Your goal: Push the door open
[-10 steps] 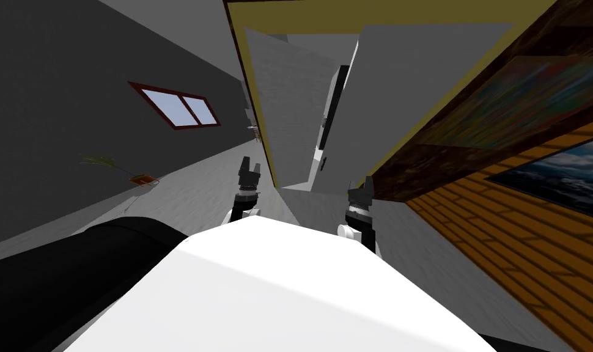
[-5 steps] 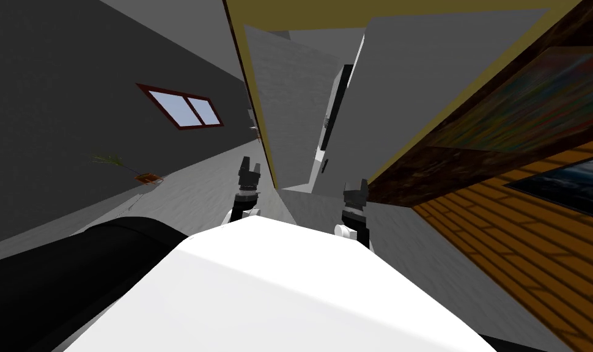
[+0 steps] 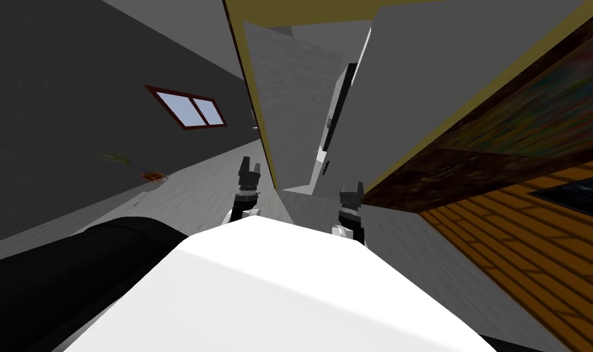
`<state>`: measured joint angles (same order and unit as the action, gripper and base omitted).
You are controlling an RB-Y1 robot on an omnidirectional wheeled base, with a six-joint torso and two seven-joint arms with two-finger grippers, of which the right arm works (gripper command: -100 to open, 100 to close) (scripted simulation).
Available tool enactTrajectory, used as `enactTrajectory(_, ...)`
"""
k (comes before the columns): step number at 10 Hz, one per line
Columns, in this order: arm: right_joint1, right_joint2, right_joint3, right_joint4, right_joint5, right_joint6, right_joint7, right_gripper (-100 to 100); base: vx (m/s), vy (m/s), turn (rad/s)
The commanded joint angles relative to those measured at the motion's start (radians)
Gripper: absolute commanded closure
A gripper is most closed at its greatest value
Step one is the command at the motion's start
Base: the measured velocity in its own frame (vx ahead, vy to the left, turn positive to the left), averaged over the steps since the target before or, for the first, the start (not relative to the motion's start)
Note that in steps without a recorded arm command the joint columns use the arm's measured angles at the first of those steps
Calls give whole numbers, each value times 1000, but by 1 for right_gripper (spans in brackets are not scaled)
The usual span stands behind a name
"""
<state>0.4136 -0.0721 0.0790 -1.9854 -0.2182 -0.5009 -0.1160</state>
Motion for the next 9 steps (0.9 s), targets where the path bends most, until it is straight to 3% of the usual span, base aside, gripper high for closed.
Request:
enactTrajectory(1,-11,1,13,33,-20,-13,-29,-100,97,-55,65)
enactTrajectory(9,-49,-14,74,207,-136,-94,-192,-100,94,-46,75)
